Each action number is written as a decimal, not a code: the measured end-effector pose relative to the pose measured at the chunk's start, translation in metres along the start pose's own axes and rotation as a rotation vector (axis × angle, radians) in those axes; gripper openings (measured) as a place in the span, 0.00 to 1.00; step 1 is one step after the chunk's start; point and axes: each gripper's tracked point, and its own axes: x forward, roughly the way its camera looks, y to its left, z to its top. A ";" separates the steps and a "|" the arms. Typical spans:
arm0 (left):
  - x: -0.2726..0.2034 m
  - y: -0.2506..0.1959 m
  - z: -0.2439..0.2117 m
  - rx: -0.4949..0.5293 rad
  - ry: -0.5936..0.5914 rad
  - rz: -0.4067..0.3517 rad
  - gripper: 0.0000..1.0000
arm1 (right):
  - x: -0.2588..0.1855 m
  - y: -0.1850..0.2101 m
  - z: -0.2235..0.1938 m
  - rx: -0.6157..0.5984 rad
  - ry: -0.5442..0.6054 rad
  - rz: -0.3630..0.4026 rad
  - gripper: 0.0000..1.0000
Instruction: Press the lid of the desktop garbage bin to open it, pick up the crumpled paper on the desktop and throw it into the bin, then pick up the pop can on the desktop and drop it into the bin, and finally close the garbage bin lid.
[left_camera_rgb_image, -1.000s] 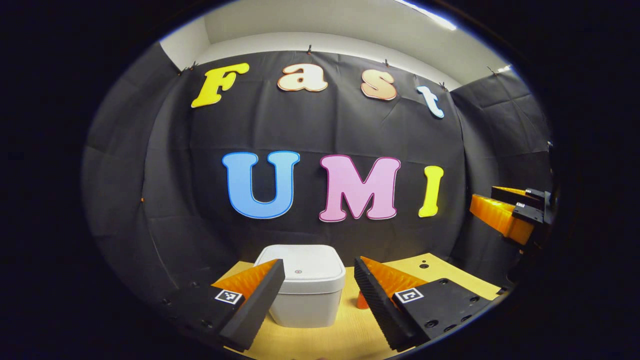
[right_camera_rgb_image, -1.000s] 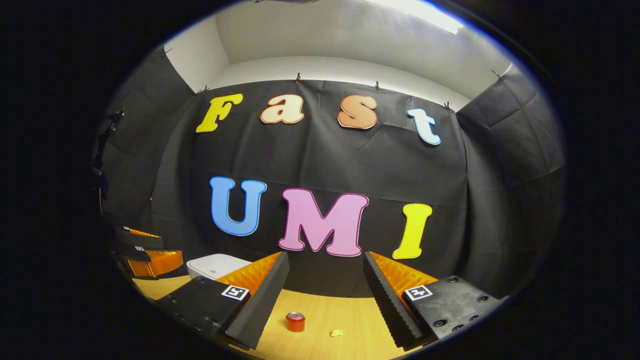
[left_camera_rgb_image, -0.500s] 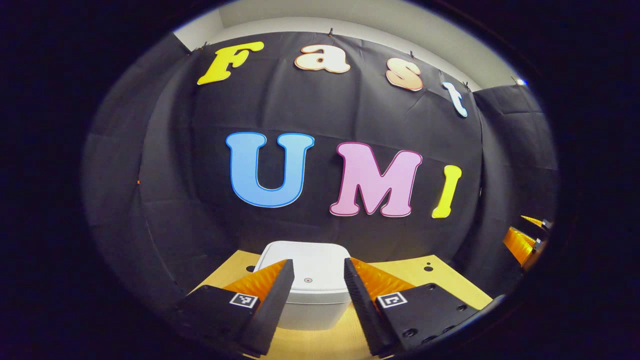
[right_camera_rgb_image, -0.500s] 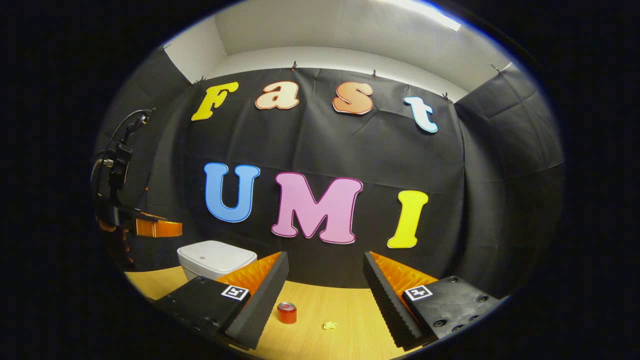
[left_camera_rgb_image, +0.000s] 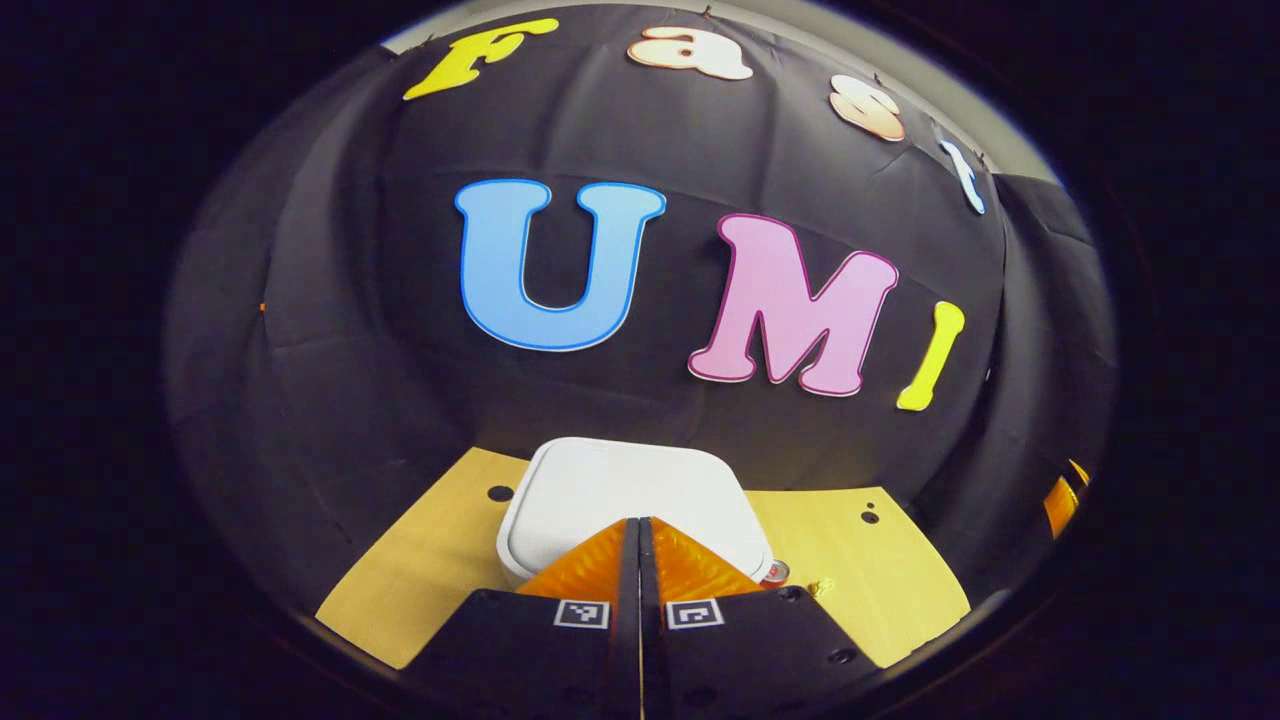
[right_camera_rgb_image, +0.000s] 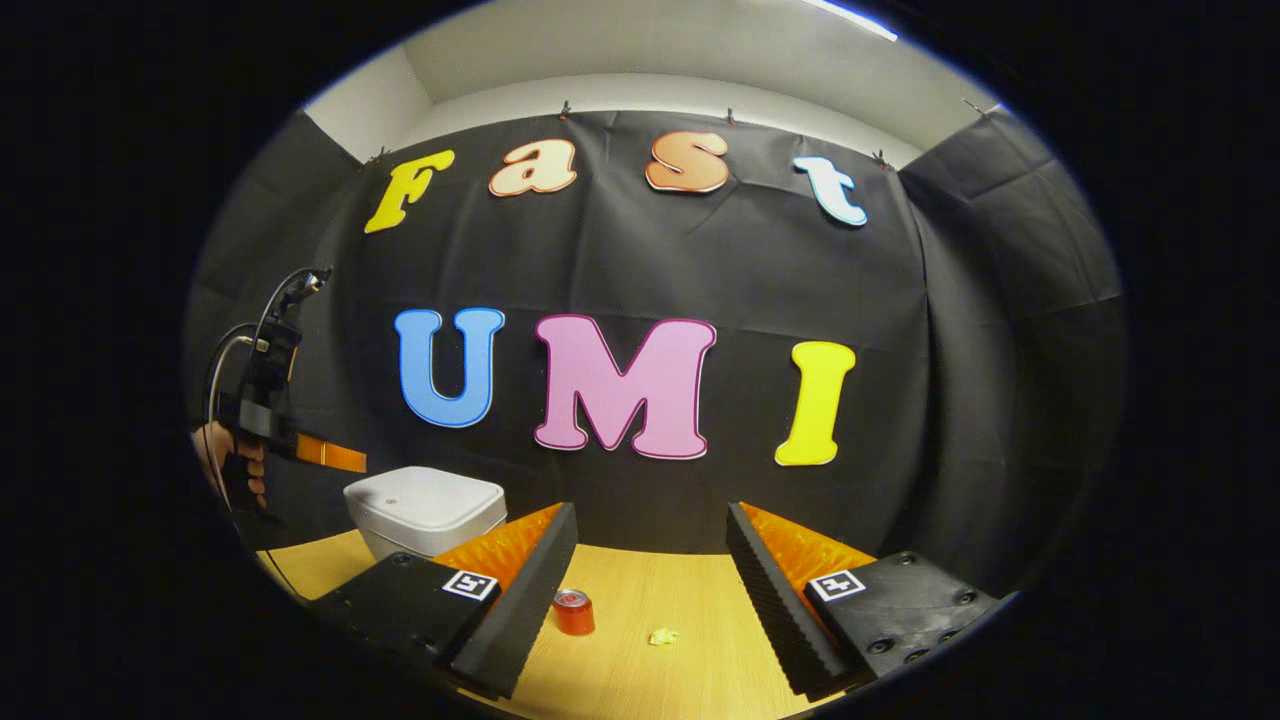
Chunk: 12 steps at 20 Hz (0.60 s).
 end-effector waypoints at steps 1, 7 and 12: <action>0.007 -0.001 -0.001 0.014 0.010 -0.008 0.06 | 0.001 -0.003 -0.004 0.000 0.010 -0.006 0.96; 0.041 -0.012 -0.019 0.105 0.132 -0.029 0.06 | 0.009 -0.014 -0.016 0.022 0.045 -0.022 0.96; 0.049 -0.015 -0.037 0.094 0.172 -0.033 0.07 | 0.008 -0.014 -0.022 0.055 0.063 -0.009 0.97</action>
